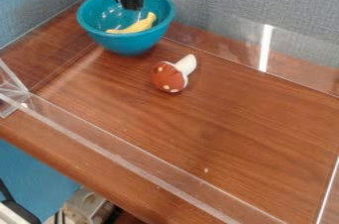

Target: Put the yellow object in the blue bowl

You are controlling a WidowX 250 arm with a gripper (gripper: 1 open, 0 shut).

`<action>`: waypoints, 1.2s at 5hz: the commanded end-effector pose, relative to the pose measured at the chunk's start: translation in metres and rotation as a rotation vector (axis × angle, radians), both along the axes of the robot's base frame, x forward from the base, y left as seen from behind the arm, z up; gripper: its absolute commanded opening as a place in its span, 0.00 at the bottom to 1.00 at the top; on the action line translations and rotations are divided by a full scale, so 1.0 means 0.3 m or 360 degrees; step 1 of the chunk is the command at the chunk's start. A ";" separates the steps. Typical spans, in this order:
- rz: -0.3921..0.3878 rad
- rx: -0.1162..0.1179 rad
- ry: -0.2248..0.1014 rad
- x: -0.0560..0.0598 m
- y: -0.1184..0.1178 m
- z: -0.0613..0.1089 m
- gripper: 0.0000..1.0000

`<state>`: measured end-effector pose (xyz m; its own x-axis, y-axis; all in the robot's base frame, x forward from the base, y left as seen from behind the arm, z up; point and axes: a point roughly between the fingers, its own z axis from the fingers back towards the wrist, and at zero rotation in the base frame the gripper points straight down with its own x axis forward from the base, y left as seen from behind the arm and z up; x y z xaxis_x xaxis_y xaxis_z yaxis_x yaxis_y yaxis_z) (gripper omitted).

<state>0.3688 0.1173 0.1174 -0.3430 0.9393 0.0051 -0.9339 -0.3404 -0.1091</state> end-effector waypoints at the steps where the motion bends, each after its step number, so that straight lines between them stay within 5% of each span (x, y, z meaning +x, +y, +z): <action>1: 0.0124 0.0047 -0.0145 0.013 -0.031 0.089 0.00; 2: 0.0264 0.0028 -0.0144 0.028 -0.037 0.063 0.00; 4: 0.0245 -0.0021 -0.0145 0.059 0.036 0.099 0.00; 6: 0.0256 -0.0037 -0.0131 0.041 0.060 0.083 0.00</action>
